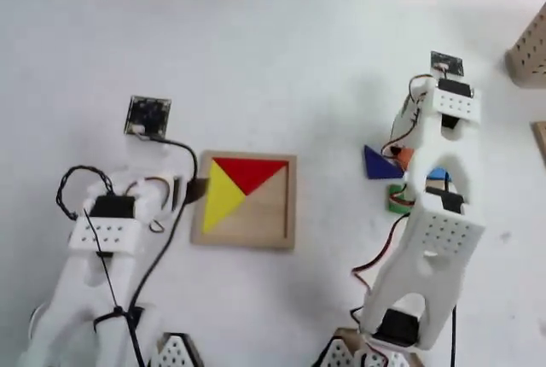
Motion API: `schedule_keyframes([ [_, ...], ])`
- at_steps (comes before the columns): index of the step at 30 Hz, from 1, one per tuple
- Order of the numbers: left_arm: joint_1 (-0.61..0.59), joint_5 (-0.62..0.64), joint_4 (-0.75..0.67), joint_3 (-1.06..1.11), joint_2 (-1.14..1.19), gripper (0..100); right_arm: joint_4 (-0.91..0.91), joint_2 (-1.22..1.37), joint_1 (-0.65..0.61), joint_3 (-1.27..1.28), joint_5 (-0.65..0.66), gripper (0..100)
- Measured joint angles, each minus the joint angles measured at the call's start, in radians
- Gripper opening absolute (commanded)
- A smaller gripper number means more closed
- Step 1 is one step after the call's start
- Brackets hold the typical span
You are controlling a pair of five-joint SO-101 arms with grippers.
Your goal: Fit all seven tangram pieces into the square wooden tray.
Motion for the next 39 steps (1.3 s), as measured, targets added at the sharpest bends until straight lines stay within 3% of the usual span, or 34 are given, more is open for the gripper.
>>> schedule_keyframes([
  [10, 0.000, 0.000, 0.000, 0.000, 0.000, 33, 0.226, -0.273, -0.184, 0.009, 0.003, 1.8],
  [14, 0.000, 0.000, 0.000, 0.000, 0.000, 33, 0.247, -0.384, -0.288, 0.121, -0.031, 1.8],
  [22, 0.000, 0.000, 0.000, 0.000, 0.000, 33, 0.021, -0.618, -0.488, 0.526, -0.083, 1.8],
  [28, 0.000, 0.000, 0.000, 0.000, 0.000, 33, -0.144, -0.654, -0.591, 0.724, -0.083, 1.8],
  [36, 0.000, 0.000, 0.000, 0.000, 0.000, 33, -0.226, -0.652, -0.695, 0.772, -0.089, 1.9],
  [39, 0.000, 0.000, 0.000, 0.000, 0.000, 33, -0.253, -0.643, -0.717, 0.775, -0.089, 7.4],
])
